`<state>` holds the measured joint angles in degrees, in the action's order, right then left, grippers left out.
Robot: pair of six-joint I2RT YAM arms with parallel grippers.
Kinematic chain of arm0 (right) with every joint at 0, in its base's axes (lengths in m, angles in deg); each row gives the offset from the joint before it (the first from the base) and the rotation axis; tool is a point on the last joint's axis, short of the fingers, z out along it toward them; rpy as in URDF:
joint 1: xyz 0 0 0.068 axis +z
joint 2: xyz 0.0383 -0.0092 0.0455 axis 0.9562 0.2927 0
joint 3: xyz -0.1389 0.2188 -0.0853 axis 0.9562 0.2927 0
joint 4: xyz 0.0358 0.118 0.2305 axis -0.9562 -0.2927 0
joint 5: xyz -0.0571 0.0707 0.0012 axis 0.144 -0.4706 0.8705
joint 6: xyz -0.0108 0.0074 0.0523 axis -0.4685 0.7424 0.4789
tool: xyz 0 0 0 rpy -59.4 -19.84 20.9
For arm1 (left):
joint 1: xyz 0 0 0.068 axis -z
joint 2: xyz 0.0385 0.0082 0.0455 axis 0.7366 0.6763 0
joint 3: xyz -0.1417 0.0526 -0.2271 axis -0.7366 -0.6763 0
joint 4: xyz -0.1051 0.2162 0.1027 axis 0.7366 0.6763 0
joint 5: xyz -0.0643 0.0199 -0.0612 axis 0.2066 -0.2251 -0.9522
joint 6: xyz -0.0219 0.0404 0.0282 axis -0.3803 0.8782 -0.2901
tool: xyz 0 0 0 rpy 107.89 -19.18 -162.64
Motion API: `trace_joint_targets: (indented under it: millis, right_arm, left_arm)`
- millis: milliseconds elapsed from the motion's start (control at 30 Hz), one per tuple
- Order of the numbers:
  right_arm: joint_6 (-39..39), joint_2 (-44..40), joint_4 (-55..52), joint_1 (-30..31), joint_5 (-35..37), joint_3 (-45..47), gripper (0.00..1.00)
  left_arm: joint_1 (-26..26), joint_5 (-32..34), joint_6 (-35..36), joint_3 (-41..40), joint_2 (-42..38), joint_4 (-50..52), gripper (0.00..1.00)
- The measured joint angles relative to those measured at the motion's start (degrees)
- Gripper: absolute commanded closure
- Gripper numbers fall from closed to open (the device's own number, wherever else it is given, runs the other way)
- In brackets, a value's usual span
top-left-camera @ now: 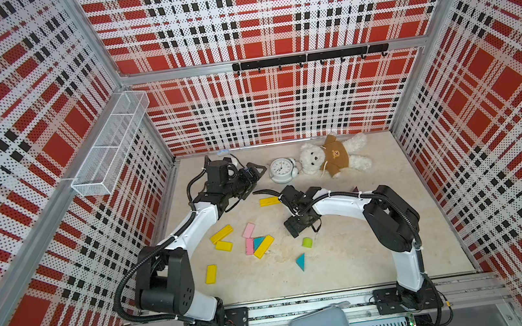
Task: Assemble a carrot with building blocks
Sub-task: Pick up the building block from the center of the board.
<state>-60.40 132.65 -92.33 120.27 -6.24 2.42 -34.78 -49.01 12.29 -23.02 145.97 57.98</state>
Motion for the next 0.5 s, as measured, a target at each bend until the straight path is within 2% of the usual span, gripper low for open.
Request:
trace_joint_targets:
  millis: [233, 500]
  right_arm:
    - [1.03, -8.63, 1.16, -2.40, 2.89, 4.94, 0.13]
    - [2.25, -23.91, 1.88, -12.26, 5.40, 17.75, 0.12]
  left_arm:
    - [0.31, -0.33, -0.20, -0.02, 0.00, -0.42, 0.01]
    - [3.74, -0.50, -0.17, -0.02, 0.00, -0.61, 0.01]
